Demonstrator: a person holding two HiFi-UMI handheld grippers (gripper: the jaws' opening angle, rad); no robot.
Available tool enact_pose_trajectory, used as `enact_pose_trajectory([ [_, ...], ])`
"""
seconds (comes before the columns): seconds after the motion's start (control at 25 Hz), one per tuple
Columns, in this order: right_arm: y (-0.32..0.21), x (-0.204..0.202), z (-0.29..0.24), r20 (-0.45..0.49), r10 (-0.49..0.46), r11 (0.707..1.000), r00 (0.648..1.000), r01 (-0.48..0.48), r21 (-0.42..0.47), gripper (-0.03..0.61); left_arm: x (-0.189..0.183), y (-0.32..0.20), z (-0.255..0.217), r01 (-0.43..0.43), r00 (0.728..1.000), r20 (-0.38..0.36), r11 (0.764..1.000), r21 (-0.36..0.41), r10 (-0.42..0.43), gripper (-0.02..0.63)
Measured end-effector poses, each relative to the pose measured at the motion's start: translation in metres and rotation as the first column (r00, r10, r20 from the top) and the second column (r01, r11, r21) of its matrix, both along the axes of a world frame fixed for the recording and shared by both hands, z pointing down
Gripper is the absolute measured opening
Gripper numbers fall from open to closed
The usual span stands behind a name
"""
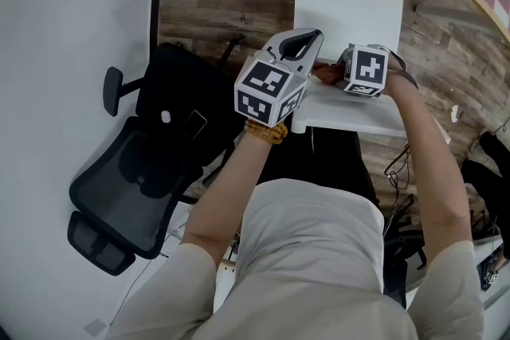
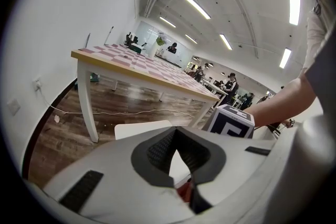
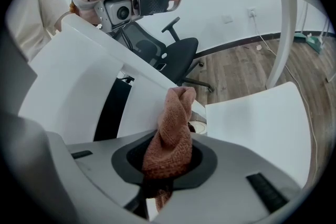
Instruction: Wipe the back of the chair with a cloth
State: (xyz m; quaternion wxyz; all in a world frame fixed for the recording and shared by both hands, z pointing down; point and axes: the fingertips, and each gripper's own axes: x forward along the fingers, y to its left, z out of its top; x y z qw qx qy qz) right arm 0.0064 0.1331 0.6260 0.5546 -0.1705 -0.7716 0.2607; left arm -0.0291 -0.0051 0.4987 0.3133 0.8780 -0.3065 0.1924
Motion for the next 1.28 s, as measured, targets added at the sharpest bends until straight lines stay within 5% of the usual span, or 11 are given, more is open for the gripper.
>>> enact_pose_trajectory([
  [0.64,0.006,0.005,-0.089,0.131,0.053,0.986,0.99,-0.032,-0.163,0.085,0.008,-0.003,-0.045,0.004,1.0,0.01,0.999,0.047,-0.004,0.012],
  [1.28,0.014,0.012,-0.177,0.197,-0.031,0.981,0.98,0.067,-0.18,0.086,0.022,-0.009,-0.096,0.032,0.999,-0.007,0.994,0.107,-0.032,0.012],
])
